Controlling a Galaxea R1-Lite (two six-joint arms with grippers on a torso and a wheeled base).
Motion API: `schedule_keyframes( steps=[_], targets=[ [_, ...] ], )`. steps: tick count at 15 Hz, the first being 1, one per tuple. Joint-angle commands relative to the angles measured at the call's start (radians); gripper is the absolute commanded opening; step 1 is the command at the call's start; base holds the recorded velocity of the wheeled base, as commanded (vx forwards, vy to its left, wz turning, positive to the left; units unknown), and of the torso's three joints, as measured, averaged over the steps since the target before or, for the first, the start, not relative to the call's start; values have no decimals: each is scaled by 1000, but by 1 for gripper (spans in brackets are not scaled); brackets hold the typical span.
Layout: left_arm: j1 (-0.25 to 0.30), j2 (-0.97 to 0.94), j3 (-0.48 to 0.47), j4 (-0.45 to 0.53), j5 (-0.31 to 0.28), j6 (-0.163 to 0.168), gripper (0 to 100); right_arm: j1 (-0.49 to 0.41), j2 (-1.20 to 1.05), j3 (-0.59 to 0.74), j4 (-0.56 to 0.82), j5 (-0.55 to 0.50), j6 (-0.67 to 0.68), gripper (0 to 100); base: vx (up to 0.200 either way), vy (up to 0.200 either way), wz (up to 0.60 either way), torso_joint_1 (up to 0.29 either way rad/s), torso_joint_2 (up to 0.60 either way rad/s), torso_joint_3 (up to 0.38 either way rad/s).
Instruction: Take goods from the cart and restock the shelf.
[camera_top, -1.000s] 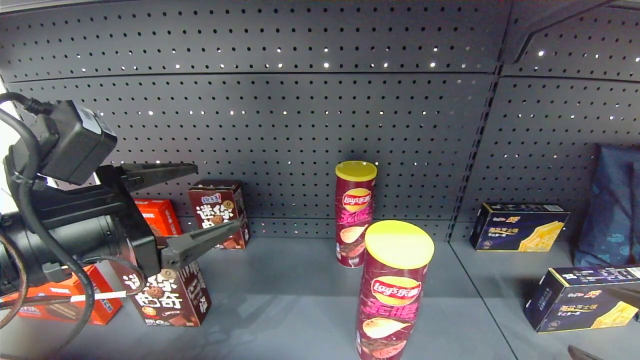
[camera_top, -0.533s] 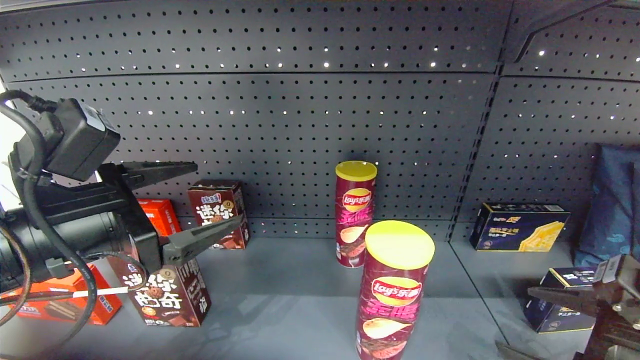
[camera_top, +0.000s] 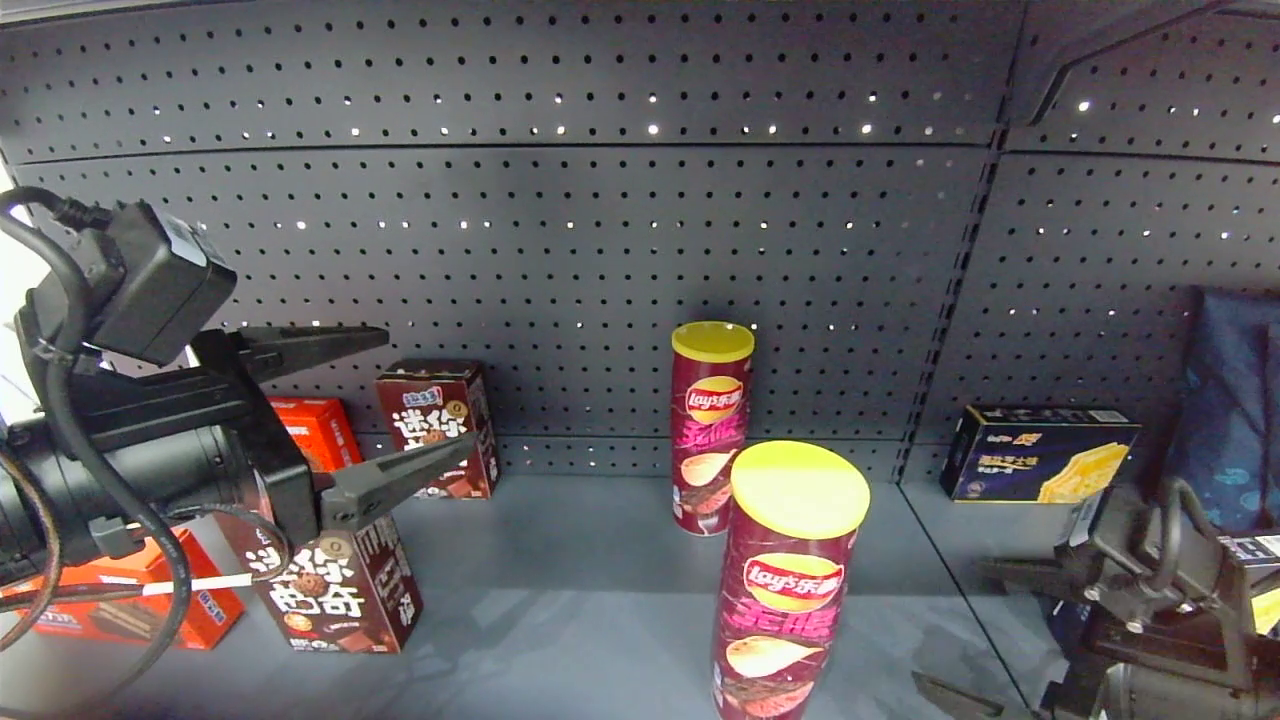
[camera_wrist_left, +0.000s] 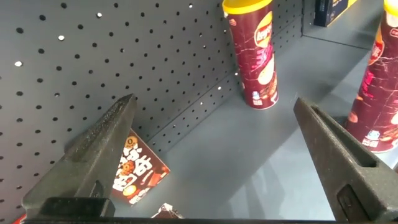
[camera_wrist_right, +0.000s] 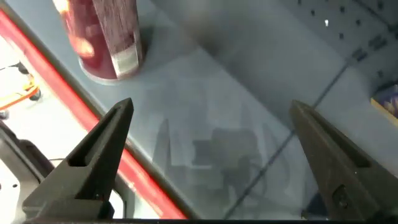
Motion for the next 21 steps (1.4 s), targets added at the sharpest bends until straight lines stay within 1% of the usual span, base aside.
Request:
schedule_keyframes(
  steps=[1, 5, 10, 14, 17, 21],
  targets=[
    [3, 2, -3, -2, 0, 0, 100, 21, 62, -29, 0, -8, -1, 100, 0, 0, 0, 0, 0, 0],
    [1, 2, 1, -2, 0, 0, 100, 27, 134, -79, -15, -9, -1, 100, 0, 0, 0, 0, 0, 0],
    [-5, 15, -1, -3, -3, 2, 100, 53, 181, -95, -35, -22, -1, 100, 0, 0, 0, 0, 0, 0],
    [-3, 19, -1, -5, -3, 2, 100, 51, 220, -143, -35, -22, -1, 100, 0, 0, 0, 0, 0, 0],
    [-2, 22, 4, -31, -5, 2, 100, 53, 246, -158, -37, -22, -1, 100, 0, 0, 0, 0, 0, 0],
    [-2, 28, 5, -32, -5, 2, 100, 50, 256, -164, -37, -22, -1, 100, 0, 0, 0, 0, 0, 0]
  ],
)
